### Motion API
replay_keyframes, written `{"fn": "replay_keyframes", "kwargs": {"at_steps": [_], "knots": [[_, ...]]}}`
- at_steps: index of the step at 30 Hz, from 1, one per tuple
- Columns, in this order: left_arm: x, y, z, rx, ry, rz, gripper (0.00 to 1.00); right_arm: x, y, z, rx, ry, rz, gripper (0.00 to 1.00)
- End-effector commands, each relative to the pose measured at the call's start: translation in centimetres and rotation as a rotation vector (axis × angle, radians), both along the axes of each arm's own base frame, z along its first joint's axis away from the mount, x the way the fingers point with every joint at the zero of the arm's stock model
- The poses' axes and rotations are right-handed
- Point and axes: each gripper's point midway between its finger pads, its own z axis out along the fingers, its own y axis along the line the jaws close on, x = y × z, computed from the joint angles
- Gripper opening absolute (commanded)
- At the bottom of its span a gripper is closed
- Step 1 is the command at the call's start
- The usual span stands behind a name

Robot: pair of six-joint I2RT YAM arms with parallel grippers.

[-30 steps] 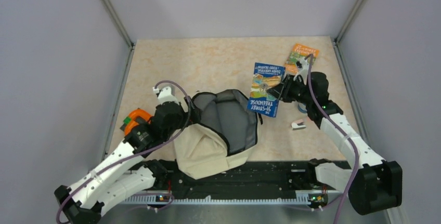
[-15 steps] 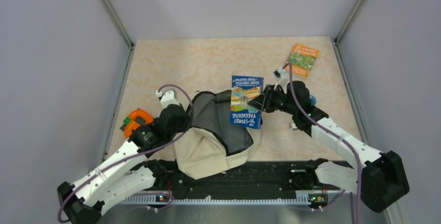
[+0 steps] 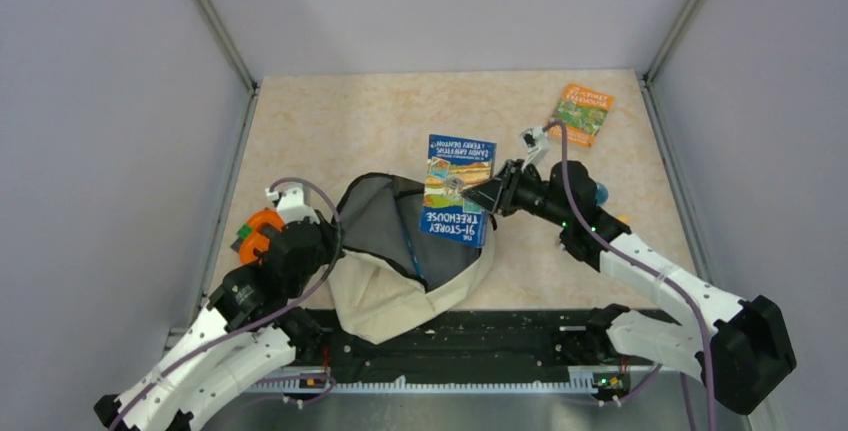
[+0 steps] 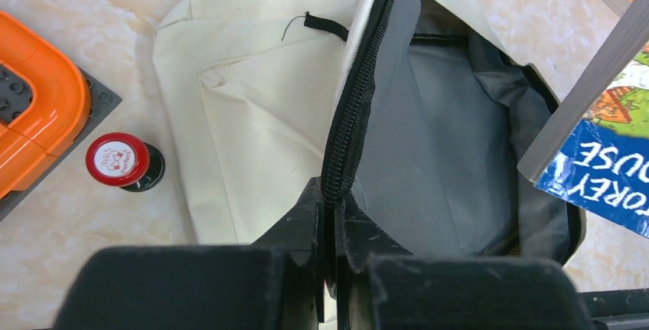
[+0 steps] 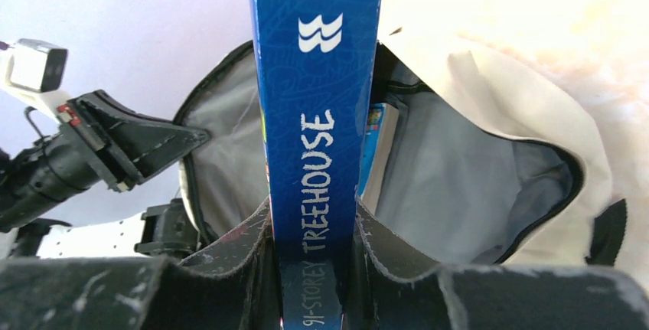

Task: Pack the student bag
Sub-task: Place the book in the student bag.

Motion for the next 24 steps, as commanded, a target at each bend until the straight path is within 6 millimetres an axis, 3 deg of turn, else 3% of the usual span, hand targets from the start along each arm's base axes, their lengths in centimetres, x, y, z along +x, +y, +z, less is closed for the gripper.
{"fn": "replay_keyframes", "kwargs": {"at_steps": [1,7,10,19,24], "knots": [[-0.2,1.4,1.9,0.013,-0.056,0.031,0.00,-0.5,1.8,5.1,0.133,-0.128,0.048,0.00],[-0.4,1.1,3.2,-0.008,-0.100,-0.008,0.00,0.2,3.1,-1.6,0.070,0.022,0.055,0.00],[-0.5,0.9,3.7,-0.012,-0.121,-0.031,0.00,0.4,3.7,-3.9,0.039,0.072,0.066,0.00],[-0.8,-1.0,6.2,-0.025,-0.218,-0.182,0.00,0.6,7.3,-6.6,-0.069,0.184,0.184,0.00],[-0.8,-2.0,7.7,-0.022,-0.266,-0.248,0.00,-0.2,9.6,-7.3,-0.077,0.271,0.269,0.00]]}}
